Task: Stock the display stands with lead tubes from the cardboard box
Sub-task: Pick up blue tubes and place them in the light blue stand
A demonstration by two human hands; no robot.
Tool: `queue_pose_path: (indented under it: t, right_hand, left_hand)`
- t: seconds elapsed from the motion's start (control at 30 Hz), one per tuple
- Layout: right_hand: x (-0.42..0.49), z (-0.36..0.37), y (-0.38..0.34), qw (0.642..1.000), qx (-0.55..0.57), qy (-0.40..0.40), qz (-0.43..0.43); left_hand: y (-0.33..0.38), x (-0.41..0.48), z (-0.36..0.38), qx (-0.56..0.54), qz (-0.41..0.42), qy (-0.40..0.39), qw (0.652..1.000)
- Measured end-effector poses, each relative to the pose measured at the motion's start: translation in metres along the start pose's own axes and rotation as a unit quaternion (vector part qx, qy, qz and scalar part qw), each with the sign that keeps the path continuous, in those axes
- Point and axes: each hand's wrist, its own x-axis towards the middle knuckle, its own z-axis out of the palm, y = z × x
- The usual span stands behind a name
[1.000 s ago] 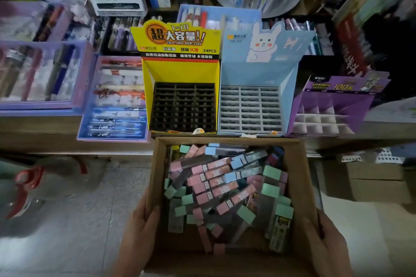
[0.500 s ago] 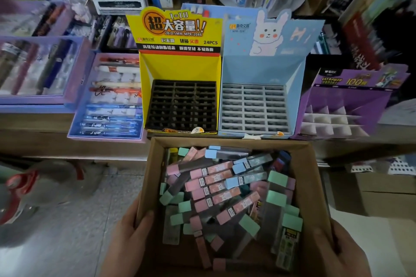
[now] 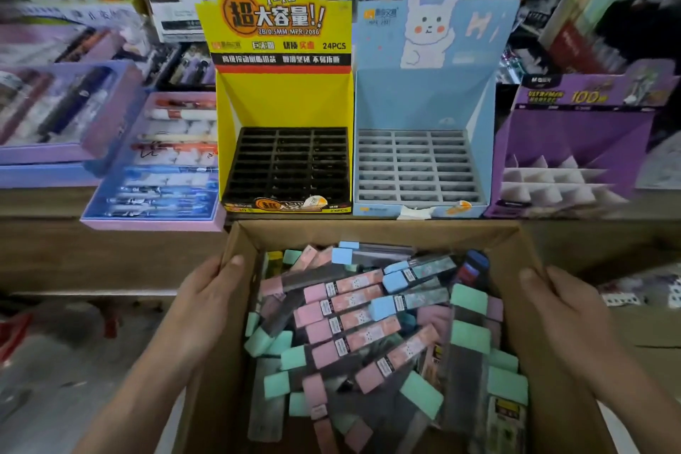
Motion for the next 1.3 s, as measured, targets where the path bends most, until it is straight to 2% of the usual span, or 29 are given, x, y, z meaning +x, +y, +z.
queue_pose_path:
  t: [0.23, 0.47, 0.8, 0.97, 1.17, 1.23, 1.3]
  right_hand:
    - [0.014, 0.003, -0.001, 0.997, -0.009, 0.017, -0.076]
    - [0.010, 0.004, -0.005, 0.997, -0.016, 0.013, -0.079]
    - [0.016, 0.009, 0.000, 0.996, -0.040, 0.022, -0.081]
    - [0.015, 0.010, 0.000, 0.994, -0.050, 0.040, -0.087]
    - [-0.003, 0.008, -0.005, 0.977, -0.064, 0.128, -0.160]
    - [-0.009, 0.005, -0.010, 0.963, -0.075, 0.159, -0.206]
    - [-0.016, 0.005, -0.021, 0.951, -0.090, 0.158, -0.252]
  left_hand:
    - [-0.005, 0.016, 0.003, -0.002, 0.057, 0.006, 0.998]
    - [-0.008, 0.019, 0.002, 0.016, 0.092, -0.007, 0.996]
    - [-0.008, 0.017, 0.000, 0.044, 0.144, 0.025, 0.988]
    - [-0.009, 0.015, -0.002, 0.093, 0.166, 0.054, 0.980]
    - [0.007, -0.005, -0.001, 0.203, 0.197, 0.106, 0.953]
    - [0.015, -0.018, 0.000, 0.242, 0.238, 0.140, 0.930]
    - [0.024, -0.029, 0.000, 0.278, 0.289, 0.153, 0.903]
